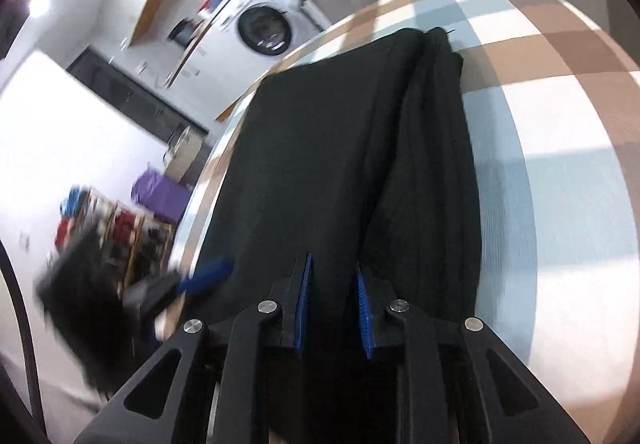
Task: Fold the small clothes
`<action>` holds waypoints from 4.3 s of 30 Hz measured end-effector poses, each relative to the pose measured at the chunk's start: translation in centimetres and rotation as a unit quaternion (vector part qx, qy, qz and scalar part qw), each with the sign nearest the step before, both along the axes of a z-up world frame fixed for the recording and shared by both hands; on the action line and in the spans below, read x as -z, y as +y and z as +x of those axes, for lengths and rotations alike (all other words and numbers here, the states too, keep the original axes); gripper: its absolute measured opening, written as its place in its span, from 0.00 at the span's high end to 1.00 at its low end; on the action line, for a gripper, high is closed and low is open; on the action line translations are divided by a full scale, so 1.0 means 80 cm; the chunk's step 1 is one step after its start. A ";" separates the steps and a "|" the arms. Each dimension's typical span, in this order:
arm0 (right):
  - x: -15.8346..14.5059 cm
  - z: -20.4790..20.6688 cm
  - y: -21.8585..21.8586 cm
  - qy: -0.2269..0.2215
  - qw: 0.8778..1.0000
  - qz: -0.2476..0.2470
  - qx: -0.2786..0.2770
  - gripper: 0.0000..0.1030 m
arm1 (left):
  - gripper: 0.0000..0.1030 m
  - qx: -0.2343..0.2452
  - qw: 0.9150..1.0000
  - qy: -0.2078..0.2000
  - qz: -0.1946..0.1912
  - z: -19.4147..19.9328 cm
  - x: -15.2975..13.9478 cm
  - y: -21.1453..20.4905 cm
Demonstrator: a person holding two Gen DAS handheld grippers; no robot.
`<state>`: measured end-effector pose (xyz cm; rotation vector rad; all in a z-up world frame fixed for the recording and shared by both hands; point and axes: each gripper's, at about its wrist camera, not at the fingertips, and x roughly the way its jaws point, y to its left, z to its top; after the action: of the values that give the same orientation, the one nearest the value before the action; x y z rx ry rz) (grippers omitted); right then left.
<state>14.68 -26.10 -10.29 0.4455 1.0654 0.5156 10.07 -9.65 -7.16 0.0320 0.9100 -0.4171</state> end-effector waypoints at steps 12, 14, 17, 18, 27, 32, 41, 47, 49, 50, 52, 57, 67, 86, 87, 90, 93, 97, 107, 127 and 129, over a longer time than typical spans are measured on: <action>-0.032 0.111 0.012 -0.047 0.990 -0.111 0.069 0.89 | 0.30 -0.003 1.000 -0.006 -0.008 0.002 0.005 0.005; -0.022 0.118 0.008 -0.035 0.991 -0.110 0.073 0.91 | 0.30 -0.003 1.000 -0.006 -0.009 0.002 0.006 0.007; -0.029 0.113 0.002 -0.039 0.994 -0.081 0.059 0.91 | 0.29 -0.003 1.000 -0.006 -0.009 0.002 0.007 0.008; -0.030 0.114 0.003 -0.038 0.994 -0.080 0.057 0.91 | 0.29 -0.003 1.000 -0.005 -0.011 0.004 0.007 0.009; -0.050 0.102 0.008 -0.093 0.989 -0.104 0.054 0.94 | 0.29 -0.012 0.999 0.002 -0.030 0.005 0.006 0.019; -0.022 0.101 -0.004 -0.032 0.997 -0.047 0.047 0.90 | 0.29 -0.022 0.999 0.008 -0.040 0.006 0.008 0.030; -0.013 -0.035 -0.006 0.016 0.999 0.015 -0.031 0.73 | 0.29 -0.068 0.994 0.012 -0.089 0.012 0.001 0.070; -0.018 -0.079 -0.011 -0.050 0.999 0.009 -0.010 0.78 | 0.34 -0.099 0.990 -0.003 -0.105 -0.003 0.000 0.108; -0.015 -0.078 -0.005 -0.070 0.997 -0.011 -0.011 0.93 | 0.43 -0.103 0.990 -0.003 -0.094 -0.005 0.000 0.114; -0.020 -0.081 -0.004 -0.080 0.997 -0.007 -0.014 0.94 | 0.44 -0.108 0.990 -0.003 -0.089 -0.005 0.000 0.117; -0.039 -0.089 -0.002 -0.123 0.992 -0.007 -0.022 0.95 | 0.44 -0.117 0.989 -0.002 -0.086 -0.011 -0.002 0.123; -0.015 -0.077 -0.013 -0.062 0.996 -0.062 -0.002 0.91 | 0.44 -0.136 0.988 0.003 -0.069 -0.027 0.000 0.140; -0.023 -0.094 -0.051 -0.027 0.999 -0.027 0.011 0.58 | 0.44 -0.127 0.990 0.017 -0.062 -0.066 0.006 0.142; -0.029 -0.097 -0.003 -0.103 0.992 -0.057 -0.051 0.63 | 0.44 -0.125 0.991 0.023 -0.050 -0.071 0.009 0.130; -0.033 -0.099 0.002 -0.111 0.990 -0.061 -0.061 0.63 | 0.44 -0.123 0.991 0.024 -0.051 -0.070 0.010 0.130; -0.026 -0.095 0.006 -0.100 0.990 -0.071 -0.063 0.71 | 0.44 -0.125 0.990 0.029 -0.052 -0.069 0.012 0.130; -0.028 -0.099 0.000 -0.115 0.989 -0.080 -0.047 0.90 | 0.44 -0.128 0.990 0.033 -0.053 -0.069 0.013 0.131; -0.024 -0.105 0.002 -0.107 0.984 -0.133 -0.045 0.90 | 0.44 -0.124 0.990 0.033 -0.052 -0.069 0.013 0.131; -0.030 -0.101 -0.009 -0.073 0.986 -0.148 -0.028 0.52 | 0.44 -0.129 0.989 0.035 -0.063 -0.069 0.016 0.137; -0.010 -0.048 0.021 -0.060 0.991 -0.119 0.016 0.72 | 0.77 -0.148 0.988 0.021 -0.030 0.000 0.014 0.144; -0.011 -0.032 0.033 -0.063 0.990 -0.128 0.018 0.72 | 0.77 -0.156 0.987 0.018 -0.016 0.020 0.013 0.148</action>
<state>12.09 -23.45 -9.42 0.2032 0.9848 0.3644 11.69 2.20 -8.24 -0.1459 0.9257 -0.1407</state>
